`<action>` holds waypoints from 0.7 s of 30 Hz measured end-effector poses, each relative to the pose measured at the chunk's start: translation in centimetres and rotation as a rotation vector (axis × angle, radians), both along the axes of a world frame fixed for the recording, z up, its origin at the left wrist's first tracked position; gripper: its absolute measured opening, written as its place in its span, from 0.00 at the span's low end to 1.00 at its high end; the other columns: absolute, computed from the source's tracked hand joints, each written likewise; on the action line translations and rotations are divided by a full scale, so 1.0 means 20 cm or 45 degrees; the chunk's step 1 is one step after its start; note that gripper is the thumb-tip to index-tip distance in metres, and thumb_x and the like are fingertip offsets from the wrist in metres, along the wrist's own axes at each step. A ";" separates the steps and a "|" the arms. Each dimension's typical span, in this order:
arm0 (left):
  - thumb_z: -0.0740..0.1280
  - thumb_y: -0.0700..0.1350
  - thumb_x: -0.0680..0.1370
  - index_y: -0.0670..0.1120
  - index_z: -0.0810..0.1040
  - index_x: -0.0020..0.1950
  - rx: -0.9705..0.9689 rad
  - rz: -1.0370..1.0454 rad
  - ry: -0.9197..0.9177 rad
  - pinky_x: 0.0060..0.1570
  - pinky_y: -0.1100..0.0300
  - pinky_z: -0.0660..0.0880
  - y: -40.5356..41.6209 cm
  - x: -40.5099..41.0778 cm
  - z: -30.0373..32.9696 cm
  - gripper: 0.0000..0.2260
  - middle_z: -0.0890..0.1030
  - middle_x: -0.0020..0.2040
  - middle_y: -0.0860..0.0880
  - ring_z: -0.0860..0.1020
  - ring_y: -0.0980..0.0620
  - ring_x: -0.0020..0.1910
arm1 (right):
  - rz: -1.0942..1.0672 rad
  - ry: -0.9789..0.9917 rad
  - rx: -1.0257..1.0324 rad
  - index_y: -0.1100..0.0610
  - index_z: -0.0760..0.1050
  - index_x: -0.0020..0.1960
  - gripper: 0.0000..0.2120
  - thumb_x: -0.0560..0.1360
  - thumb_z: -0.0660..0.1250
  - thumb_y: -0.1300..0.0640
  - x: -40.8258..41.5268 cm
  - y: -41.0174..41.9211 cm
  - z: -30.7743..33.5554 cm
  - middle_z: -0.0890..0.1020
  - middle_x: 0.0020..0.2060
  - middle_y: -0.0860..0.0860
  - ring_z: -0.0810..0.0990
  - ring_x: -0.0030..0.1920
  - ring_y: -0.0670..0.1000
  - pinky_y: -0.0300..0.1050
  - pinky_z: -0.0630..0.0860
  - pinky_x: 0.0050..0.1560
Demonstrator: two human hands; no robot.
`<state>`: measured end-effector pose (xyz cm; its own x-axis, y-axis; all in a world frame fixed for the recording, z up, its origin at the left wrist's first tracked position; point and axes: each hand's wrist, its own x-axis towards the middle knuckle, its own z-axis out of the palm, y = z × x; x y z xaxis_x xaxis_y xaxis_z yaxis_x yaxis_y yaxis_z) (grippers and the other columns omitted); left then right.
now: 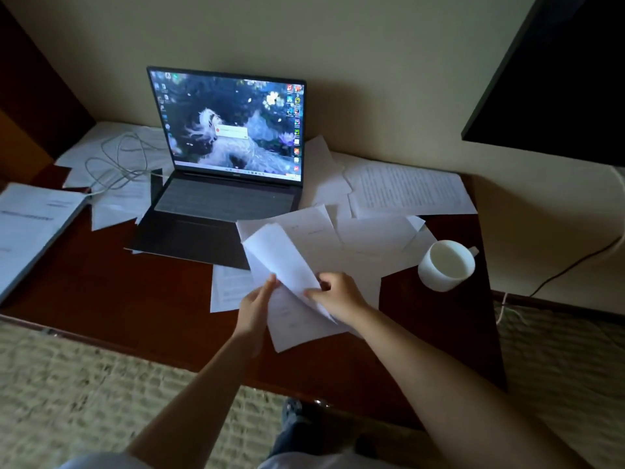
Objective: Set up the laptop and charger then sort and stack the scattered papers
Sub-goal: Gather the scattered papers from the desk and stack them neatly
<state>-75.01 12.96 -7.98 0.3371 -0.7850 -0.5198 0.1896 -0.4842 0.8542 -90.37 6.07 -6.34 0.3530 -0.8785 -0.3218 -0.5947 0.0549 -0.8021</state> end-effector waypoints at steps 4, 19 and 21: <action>0.71 0.57 0.68 0.44 0.80 0.59 -0.067 -0.008 -0.054 0.59 0.53 0.75 -0.02 0.00 0.00 0.25 0.81 0.56 0.49 0.78 0.52 0.56 | 0.167 -0.129 0.212 0.51 0.81 0.55 0.20 0.65 0.78 0.50 0.09 0.04 -0.01 0.83 0.49 0.47 0.80 0.51 0.46 0.41 0.77 0.54; 0.57 0.59 0.76 0.45 0.80 0.49 -0.133 -0.045 0.097 0.45 0.55 0.81 -0.15 0.11 0.04 0.21 0.84 0.47 0.42 0.84 0.47 0.43 | 0.093 -0.250 0.078 0.51 0.74 0.62 0.26 0.66 0.78 0.53 0.20 -0.06 0.07 0.71 0.55 0.43 0.73 0.51 0.42 0.30 0.71 0.48; 0.57 0.62 0.72 0.42 0.81 0.51 -0.144 -0.042 0.129 0.48 0.51 0.81 -0.17 0.11 0.04 0.26 0.84 0.48 0.40 0.83 0.43 0.46 | 0.105 -0.256 0.071 0.49 0.74 0.59 0.22 0.68 0.76 0.55 0.20 -0.07 0.09 0.70 0.50 0.39 0.73 0.47 0.40 0.27 0.70 0.43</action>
<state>-72.78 9.49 -7.10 0.2605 -0.8502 -0.4575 0.2631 -0.3934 0.8809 -86.36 4.57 -4.53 0.4850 -0.8268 -0.2849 -0.4272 0.0603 -0.9021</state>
